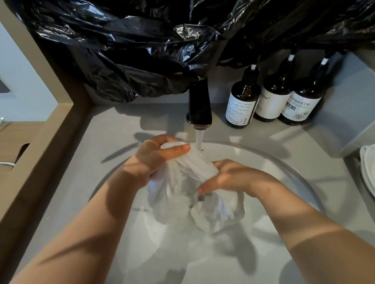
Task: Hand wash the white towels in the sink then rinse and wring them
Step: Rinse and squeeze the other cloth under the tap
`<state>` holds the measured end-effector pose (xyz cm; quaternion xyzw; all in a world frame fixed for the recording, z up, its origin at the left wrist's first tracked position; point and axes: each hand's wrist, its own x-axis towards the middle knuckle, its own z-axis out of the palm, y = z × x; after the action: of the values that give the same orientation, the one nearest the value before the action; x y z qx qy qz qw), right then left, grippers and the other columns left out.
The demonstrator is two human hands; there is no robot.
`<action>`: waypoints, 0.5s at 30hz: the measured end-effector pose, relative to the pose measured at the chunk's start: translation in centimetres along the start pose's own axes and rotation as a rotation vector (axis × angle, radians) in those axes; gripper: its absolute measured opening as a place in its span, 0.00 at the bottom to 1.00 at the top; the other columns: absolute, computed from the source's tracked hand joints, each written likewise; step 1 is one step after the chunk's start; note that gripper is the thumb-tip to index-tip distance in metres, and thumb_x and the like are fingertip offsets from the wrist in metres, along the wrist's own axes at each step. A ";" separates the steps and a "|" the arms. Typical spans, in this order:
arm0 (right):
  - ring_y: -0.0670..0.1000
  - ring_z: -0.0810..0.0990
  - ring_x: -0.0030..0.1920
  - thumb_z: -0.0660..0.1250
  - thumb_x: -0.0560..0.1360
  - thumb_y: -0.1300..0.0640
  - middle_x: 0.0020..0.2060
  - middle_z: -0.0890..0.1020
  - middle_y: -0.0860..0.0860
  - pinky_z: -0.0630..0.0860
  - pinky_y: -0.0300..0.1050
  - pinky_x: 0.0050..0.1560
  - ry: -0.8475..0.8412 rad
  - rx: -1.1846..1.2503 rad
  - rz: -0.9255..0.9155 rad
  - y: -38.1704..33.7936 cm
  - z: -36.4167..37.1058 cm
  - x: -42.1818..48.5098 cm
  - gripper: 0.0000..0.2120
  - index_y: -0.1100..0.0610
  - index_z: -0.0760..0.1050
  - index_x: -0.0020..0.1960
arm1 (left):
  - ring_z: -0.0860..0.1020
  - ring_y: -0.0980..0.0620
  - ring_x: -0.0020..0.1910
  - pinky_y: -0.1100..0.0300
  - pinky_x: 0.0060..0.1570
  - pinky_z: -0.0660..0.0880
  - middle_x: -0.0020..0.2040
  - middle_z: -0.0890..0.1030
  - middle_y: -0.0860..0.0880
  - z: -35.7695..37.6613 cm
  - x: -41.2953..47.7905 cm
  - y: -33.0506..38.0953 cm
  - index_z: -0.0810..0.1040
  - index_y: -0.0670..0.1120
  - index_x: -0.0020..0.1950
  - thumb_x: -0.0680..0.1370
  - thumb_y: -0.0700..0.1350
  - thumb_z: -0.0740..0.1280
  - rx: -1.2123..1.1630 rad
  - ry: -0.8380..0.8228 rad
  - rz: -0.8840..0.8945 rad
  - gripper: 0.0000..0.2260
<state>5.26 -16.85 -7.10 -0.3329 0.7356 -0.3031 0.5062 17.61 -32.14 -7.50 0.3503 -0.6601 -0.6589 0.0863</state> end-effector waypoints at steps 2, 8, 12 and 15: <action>0.44 0.79 0.33 0.71 0.69 0.65 0.38 0.81 0.50 0.72 0.31 0.30 0.171 0.000 -0.050 0.0 -0.1 0.4 0.09 0.55 0.78 0.46 | 0.81 0.46 0.47 0.50 0.53 0.76 0.48 0.83 0.43 -0.3 0.1 -0.7 0.79 0.50 0.48 0.69 0.52 0.75 0.107 -0.017 -0.033 0.12; 0.51 0.76 0.40 0.69 0.66 0.72 0.41 0.75 0.48 0.77 0.46 0.42 0.421 0.312 -0.121 -2.9 1.0 1.8 0.23 0.52 0.69 0.53 | 0.79 0.45 0.57 0.53 0.56 0.75 0.54 0.82 0.47 0.3 -0.7 -0.9 0.77 0.48 0.61 0.70 0.47 0.74 0.181 -0.270 0.050 0.20; 0.54 0.77 0.38 0.64 0.66 0.77 0.40 0.76 0.53 0.75 0.45 0.37 0.469 0.724 -0.126 -3.7 2.1 1.8 0.21 0.55 0.70 0.50 | 0.73 0.54 0.66 0.53 0.63 0.72 0.66 0.74 0.52 2.4 -1.5 -2.5 0.63 0.52 0.73 0.66 0.41 0.78 0.015 -0.264 0.231 0.40; 0.56 0.77 0.42 0.61 0.70 0.75 0.44 0.76 0.58 0.75 0.49 0.45 0.429 0.967 -0.168 -3.1 2.3 0.9 0.16 0.57 0.71 0.50 | 0.66 0.73 0.62 0.75 0.54 0.70 0.63 0.63 0.69 4.7 -2.3 -4.4 0.51 0.66 0.69 0.62 0.40 0.80 0.076 -0.075 0.266 0.50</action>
<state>7.77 -19.71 -5.88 -0.0501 0.5698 -0.7082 0.4140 18.13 -26.55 -11.38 0.2379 -0.7280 -0.6287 0.1347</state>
